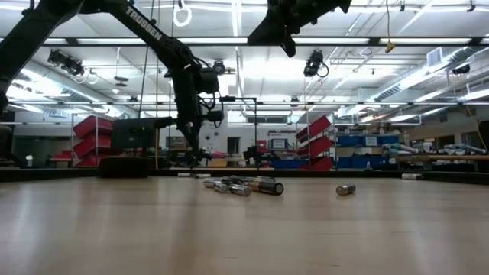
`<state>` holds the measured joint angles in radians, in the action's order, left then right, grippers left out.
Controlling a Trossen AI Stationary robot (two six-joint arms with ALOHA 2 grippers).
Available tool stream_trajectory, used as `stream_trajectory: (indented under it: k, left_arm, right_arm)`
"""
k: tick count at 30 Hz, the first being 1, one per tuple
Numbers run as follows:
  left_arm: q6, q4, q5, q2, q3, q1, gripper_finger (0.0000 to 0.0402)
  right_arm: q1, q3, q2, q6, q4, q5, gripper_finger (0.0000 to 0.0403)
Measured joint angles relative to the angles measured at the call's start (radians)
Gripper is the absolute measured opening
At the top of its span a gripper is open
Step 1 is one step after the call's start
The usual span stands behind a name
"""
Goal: Sort batteries
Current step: Put the silver battery into the orange bin
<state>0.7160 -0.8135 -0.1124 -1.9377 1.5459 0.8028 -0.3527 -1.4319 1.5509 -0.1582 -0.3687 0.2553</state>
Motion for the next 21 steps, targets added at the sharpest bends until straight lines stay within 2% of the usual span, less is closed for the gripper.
stream_trajectory:
  k: [10, 21]
  left_arm:
    - [0.003, 0.015, -0.029, -0.033, -0.013, -0.009, 0.0]
    - [0.004, 0.006, -0.006, -0.113, -0.013, -0.006, 0.0]
  right_arm:
    - [0.001, 0.0, 0.0, 0.0, -0.041, 0.0, 0.0004]
    - [0.011, 0.0, 0.0, 0.0, -0.045, 0.0, 0.0007]
